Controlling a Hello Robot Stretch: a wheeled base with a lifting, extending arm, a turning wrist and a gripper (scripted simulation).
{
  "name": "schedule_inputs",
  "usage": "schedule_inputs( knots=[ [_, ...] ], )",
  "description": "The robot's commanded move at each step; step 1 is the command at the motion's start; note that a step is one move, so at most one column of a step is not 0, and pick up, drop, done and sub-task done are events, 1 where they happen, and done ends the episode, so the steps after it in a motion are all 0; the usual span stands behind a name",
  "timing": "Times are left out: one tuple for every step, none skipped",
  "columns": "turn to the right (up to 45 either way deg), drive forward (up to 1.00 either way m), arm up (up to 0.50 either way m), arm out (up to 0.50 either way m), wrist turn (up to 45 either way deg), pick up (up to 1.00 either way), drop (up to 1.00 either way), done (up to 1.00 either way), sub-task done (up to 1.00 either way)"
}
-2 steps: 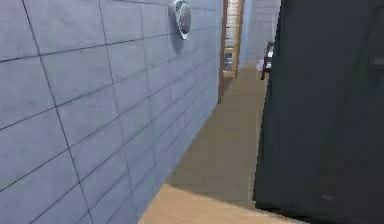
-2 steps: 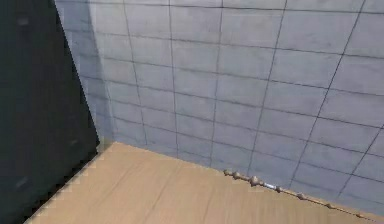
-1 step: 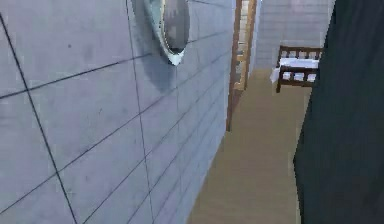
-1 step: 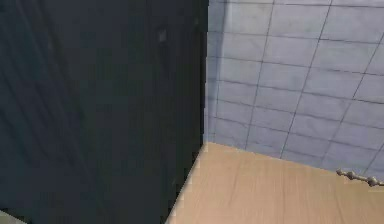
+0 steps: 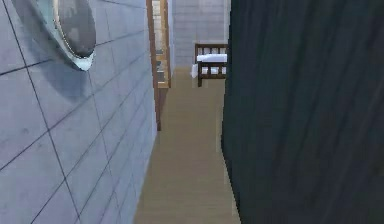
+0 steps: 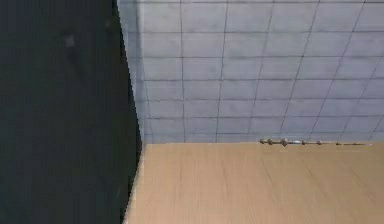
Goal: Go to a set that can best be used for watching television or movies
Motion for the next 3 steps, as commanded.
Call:
schedule_inputs(
  knots=[
    [0.0, 0.05, 0.00, 0.00, 0.0, 0.00, 0.00, 0.00, 0.00],
    [-3.0, 0.00, 0.00, 0.00, 0.0, 0.00, 0.00, 0.00, 0.00],
    [0.0, 1.00, 0.00, 0.00, 0.0, 0.00, 0.00, 0.00, 0.00]
  ],
)
